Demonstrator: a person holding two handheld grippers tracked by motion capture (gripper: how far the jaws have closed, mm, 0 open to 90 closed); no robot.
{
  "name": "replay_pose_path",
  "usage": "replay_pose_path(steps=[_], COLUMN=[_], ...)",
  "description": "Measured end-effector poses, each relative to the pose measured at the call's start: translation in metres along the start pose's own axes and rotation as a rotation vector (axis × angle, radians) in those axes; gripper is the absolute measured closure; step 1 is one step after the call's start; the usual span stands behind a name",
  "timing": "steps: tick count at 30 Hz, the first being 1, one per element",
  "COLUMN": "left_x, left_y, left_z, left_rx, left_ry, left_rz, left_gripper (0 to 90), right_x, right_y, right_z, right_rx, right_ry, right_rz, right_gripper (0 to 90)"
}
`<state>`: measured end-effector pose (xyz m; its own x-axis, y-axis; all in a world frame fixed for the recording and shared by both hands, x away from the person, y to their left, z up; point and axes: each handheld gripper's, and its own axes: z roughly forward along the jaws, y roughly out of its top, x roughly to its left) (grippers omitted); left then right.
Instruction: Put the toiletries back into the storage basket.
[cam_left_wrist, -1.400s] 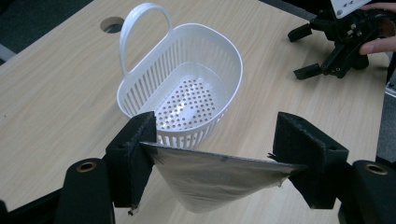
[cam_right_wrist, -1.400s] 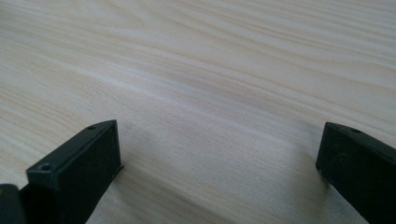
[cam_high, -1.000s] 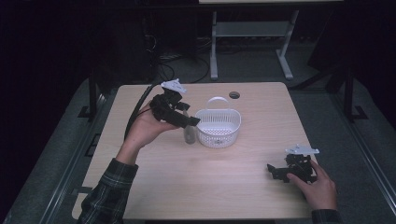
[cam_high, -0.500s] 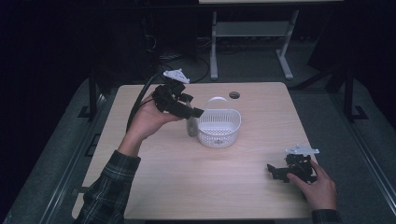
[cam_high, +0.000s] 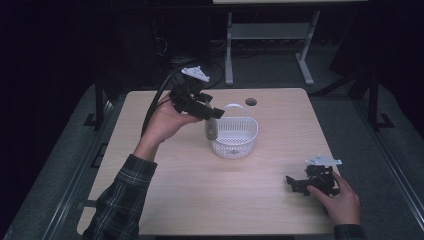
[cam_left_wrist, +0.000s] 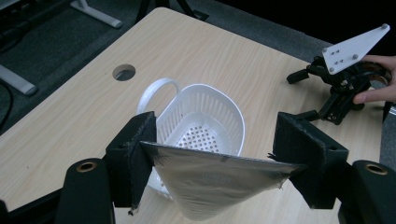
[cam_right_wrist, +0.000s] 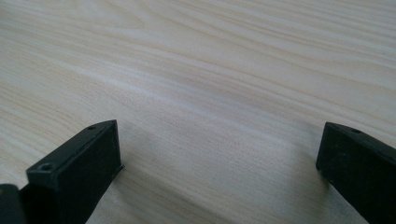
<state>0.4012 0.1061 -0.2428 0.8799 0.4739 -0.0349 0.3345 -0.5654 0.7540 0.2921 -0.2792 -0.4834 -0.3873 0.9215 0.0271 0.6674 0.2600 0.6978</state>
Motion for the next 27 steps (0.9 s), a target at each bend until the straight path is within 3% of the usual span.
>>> replay_pose_path(steps=[15,27], left_x=[0.008,0.014], left_y=[0.005,-0.002], left_z=[0.023,0.047], left_rx=[-0.025,0.001], left_ry=[0.033,0.039], left_rz=[-0.016,-0.031], left_gripper=[29.9,29.9], right_x=[0.000,0.000], right_y=[0.000,0.000], right_z=[0.000,0.000], right_rx=[0.000,0.000], right_ry=[0.000,0.000], right_rz=[0.000,-0.001], right_gripper=[0.0,0.0])
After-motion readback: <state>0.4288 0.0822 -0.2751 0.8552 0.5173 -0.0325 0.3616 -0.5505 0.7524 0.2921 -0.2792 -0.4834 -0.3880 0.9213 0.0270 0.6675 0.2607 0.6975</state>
